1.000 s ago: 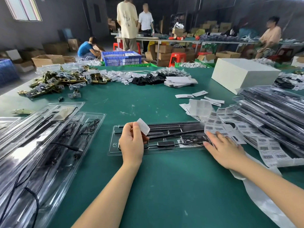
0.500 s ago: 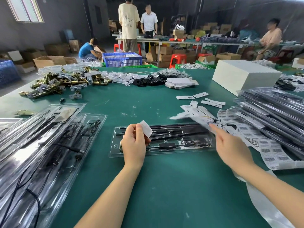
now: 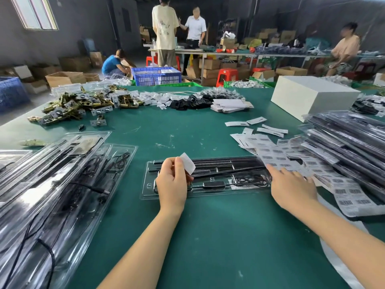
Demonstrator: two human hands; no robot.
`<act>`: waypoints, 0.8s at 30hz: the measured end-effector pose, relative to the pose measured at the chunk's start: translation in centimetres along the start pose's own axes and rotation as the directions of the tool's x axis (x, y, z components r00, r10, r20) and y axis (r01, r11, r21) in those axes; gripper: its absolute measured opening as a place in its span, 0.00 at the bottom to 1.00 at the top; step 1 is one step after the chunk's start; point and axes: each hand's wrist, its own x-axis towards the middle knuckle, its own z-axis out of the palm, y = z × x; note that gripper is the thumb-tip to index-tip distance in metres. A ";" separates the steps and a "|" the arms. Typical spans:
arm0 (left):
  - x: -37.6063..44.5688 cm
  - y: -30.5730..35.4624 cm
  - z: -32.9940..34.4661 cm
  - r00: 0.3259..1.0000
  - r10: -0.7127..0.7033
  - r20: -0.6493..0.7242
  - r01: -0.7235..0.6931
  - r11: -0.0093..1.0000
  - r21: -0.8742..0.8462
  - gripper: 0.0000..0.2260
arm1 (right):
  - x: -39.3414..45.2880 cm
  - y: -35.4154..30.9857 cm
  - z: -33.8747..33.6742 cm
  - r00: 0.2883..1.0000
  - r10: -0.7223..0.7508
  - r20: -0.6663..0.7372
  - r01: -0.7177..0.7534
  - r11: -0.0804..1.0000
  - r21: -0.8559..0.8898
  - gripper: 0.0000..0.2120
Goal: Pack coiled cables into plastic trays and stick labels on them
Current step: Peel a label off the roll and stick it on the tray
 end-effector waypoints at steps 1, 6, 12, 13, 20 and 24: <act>0.0 0.0 0.0 1.000 -0.001 -0.003 0.001 1.000 -0.004 0.11 | 0.6 0.4 0.0 1.000 0.005 -0.002 -0.005 1.000 0.026 0.24; 0.0 0.3 0.0 1.000 0.014 -0.019 -0.015 1.000 -0.019 0.11 | 2.1 0.6 -2.1 0.995 0.102 0.021 -0.102 0.995 -0.012 0.26; -0.2 0.8 -0.2 0.980 0.200 -0.019 -0.198 0.978 0.064 0.07 | -2.4 -8.4 -4.9 0.902 -0.155 -0.402 0.348 0.813 0.467 0.15; -0.2 1.0 -0.4 0.955 0.296 -0.016 -0.292 0.949 0.118 0.05 | -3.3 -10.1 -5.2 0.914 -0.141 -0.380 0.375 0.654 0.657 0.13; 0.6 0.6 -1.3 0.769 0.638 0.046 -0.589 0.678 0.440 0.04 | -5.5 -15.9 -5.9 0.973 -0.017 0.228 -0.229 -0.036 0.973 0.16; 1.1 0.5 -1.7 0.651 0.748 0.128 -0.688 0.510 0.517 0.07 | -5.2 -15.9 -5.9 0.965 0.001 0.262 -0.262 -0.050 0.964 0.11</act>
